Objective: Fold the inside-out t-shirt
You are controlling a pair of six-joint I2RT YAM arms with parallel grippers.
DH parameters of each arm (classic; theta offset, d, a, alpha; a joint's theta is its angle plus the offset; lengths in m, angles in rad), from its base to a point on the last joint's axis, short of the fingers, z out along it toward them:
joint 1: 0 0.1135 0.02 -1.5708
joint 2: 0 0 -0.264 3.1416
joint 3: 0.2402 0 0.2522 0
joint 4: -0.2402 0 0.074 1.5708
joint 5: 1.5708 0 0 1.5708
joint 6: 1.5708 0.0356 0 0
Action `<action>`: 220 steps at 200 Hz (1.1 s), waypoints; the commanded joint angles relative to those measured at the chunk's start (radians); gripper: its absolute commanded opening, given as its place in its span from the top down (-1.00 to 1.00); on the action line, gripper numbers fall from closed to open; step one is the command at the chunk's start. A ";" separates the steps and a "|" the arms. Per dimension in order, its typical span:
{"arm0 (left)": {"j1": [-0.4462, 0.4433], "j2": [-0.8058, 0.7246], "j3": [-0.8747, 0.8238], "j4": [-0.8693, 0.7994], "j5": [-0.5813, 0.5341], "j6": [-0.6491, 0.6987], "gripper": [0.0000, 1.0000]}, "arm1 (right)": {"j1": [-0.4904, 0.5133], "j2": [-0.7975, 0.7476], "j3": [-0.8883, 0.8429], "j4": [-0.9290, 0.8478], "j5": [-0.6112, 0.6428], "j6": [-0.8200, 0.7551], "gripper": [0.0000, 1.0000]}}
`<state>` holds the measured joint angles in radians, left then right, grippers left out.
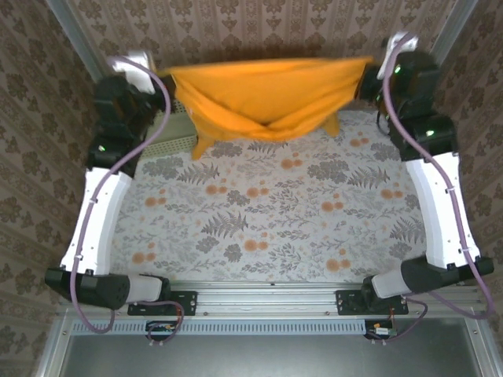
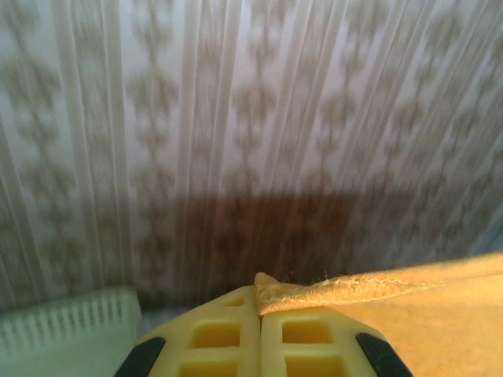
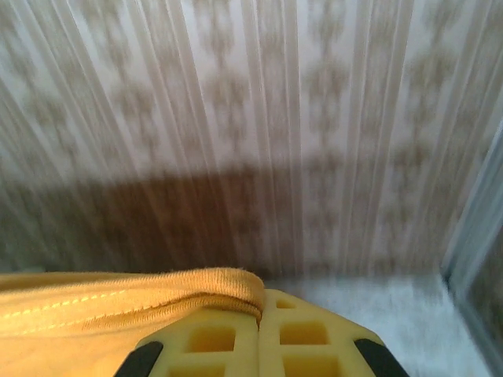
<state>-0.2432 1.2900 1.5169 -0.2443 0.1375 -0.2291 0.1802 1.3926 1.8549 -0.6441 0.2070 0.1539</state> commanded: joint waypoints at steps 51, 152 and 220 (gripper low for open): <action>-0.243 -0.330 -0.677 -0.285 -0.119 -0.287 1.00 | -0.023 -0.385 -0.859 -0.224 -0.022 0.369 1.00; -0.546 -0.340 -0.886 -0.383 -0.255 -0.527 1.00 | -0.049 -0.604 -1.256 -0.252 -0.100 0.723 1.00; -0.567 -0.241 -0.815 -0.432 -0.293 -0.445 0.39 | -0.050 -0.584 -1.179 -0.267 -0.036 0.662 0.30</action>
<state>-0.7937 1.0389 0.6525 -0.6064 -0.1059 -0.7029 0.1371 0.8230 0.6159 -0.8730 0.1112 0.8349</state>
